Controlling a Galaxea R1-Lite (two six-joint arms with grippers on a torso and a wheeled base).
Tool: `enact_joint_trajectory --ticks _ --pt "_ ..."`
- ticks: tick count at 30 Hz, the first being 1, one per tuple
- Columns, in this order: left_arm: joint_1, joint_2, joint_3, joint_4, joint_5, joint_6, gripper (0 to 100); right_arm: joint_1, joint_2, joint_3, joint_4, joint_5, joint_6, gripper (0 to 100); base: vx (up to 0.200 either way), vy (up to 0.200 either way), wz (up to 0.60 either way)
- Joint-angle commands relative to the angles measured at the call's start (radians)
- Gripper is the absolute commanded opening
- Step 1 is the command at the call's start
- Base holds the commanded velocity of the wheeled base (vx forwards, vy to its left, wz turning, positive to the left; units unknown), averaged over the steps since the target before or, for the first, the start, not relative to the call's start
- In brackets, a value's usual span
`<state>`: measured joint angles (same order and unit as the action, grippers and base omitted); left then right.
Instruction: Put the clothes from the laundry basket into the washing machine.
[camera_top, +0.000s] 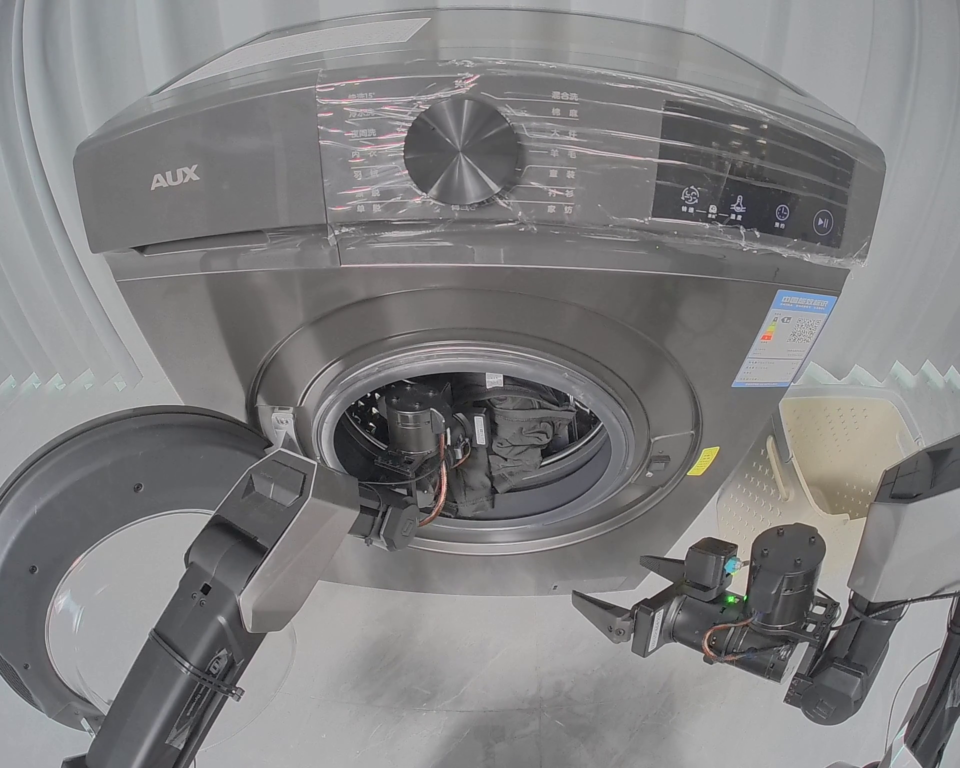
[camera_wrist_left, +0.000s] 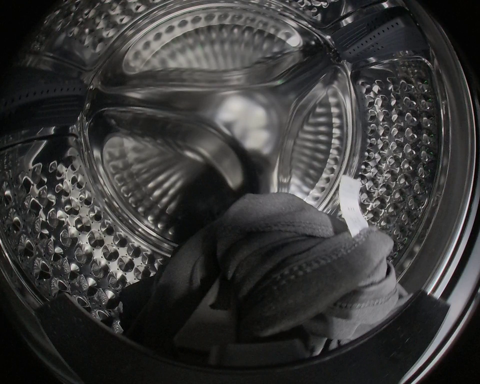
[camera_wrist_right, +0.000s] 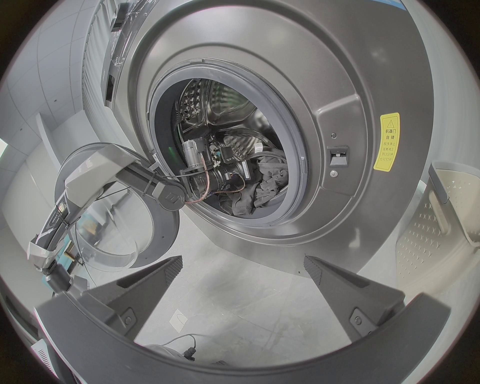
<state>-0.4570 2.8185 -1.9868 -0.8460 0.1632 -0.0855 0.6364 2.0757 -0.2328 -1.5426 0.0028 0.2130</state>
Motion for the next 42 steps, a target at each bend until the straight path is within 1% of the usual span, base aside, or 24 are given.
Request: enact_joint_trajectory --ticks 1,3,4,6,7,8,9,10,11,13,14,15,16,18,21,23,25,27,28,30,35,38,41,42 --pt "0.023 0.015 -0.013 -0.002 0.002 -0.003 100 0.002 0.006 0.0 -0.001 0.0 0.0 100 0.0 0.0 0.0" --pt "0.021 -0.002 -0.013 -0.004 0.002 -0.007 100 0.0 0.006 0.001 -0.001 0.0 0.0 100 0.0 0.0 0.0" --pt "0.02 -0.011 -0.013 -0.004 0.002 -0.014 100 0.0 0.007 0.001 -0.001 -0.001 0.0 100 0.0 0.0 0.0" --pt "0.011 -0.051 0.011 0.001 0.002 -0.042 100 -0.001 0.007 0.001 -0.001 0.0 0.0 100 0.0 0.0 0.0" --pt "0.009 -0.062 0.023 0.002 0.002 -0.045 100 -0.001 0.007 0.001 -0.001 0.0 0.0 100 0.0 0.0 0.0" --pt "-0.003 -0.122 0.115 0.007 -0.004 -0.051 100 -0.003 0.007 0.001 -0.001 0.0 0.002 100 0.0 0.0 0.0" --pt "-0.009 -0.154 0.171 0.015 -0.014 -0.051 100 -0.001 0.007 0.001 -0.001 0.0 0.0 100 0.0 0.0 0.0" --pt "-0.017 -0.214 0.269 0.039 -0.028 -0.051 100 -0.001 0.007 0.001 -0.001 0.0 0.0 100 0.0 0.0 0.0" --pt "-0.023 -0.251 0.33 0.059 -0.048 -0.051 100 0.0 0.007 0.001 -0.001 0.0 0.0 100 0.0 0.0 0.0" --pt "-0.037 -0.312 0.439 0.088 -0.106 -0.051 100 0.005 0.007 0.001 -0.001 -0.001 0.0 100 0.0 0.0 0.0" --pt "-0.04 -0.329 0.479 0.099 -0.125 -0.051 100 0.006 0.007 0.001 -0.001 -0.001 0.0 100 0.0 0.0 0.0" --pt "-0.04 -0.329 0.479 0.099 -0.125 -0.051 100 0.006 0.007 0.001 -0.001 -0.001 0.0 100 0.0 0.0 0.0" --pt "-0.043 -0.344 0.54 0.1 -0.148 -0.043 100 0.006 0.007 0.001 -0.001 0.0 0.0 100 0.0 0.0 0.0" --pt "-0.051 -0.341 0.576 0.102 -0.156 -0.037 100 0.006 0.007 0.001 -0.001 0.0 0.0 100 0.0 0.0 0.0" --pt "-0.057 -0.333 0.591 0.104 -0.168 -0.037 100 0.008 0.009 0.001 -0.001 0.0 0.0 100 0.0 0.0 0.0" --pt "-0.06 -0.307 0.585 0.114 -0.18 -0.036 100 0.008 0.009 0.001 -0.001 -0.001 0.0 100 0.0 0.0 0.0" --pt "-0.06 -0.28 0.569 0.123 -0.179 -0.033 100 0.008 0.012 0.0 -0.001 0.0 0.0 100 0.0 0.0 0.0" --pt "-0.055 -0.246 0.54 0.128 -0.175 -0.019 100 0.008 0.014 0.0 -0.001 0.0 0.0 100 0.0 0.0 0.0" --pt "-0.051 -0.231 0.53 0.128 -0.172 -0.013 0 0.006 0.014 -0.002 -0.001 0.0 0.0 100 0.0 0.0 0.0" --pt "-0.048 -0.215 0.514 0.123 -0.169 -0.007 0 0.006 0.014 -0.003 -0.001 -0.001 0.0 100 0.0 0.0 0.0" --pt "-0.051 -0.205 0.487 0.123 -0.168 -0.007 0 0.006 0.014 -0.005 -0.001 0.0 0.0 100 0.0 0.0 0.0" --pt "-0.054 -0.2 0.411 0.123 -0.162 -0.019 0 0.008 0.012 -0.008 -0.001 0.0 0.0 100 0.0 0.0 0.0" --pt "-0.046 -0.179 0.336 0.119 -0.131 -0.026 0 0.008 0.01 -0.008 -0.002 0.0 0.002 100 0.0 0.0 0.0" --pt "-0.04 -0.163 0.276 0.117 -0.1 -0.04 0 0.006 0.009 -0.01 -0.002 0.0 0.0 100 0.0 0.0 0.0"
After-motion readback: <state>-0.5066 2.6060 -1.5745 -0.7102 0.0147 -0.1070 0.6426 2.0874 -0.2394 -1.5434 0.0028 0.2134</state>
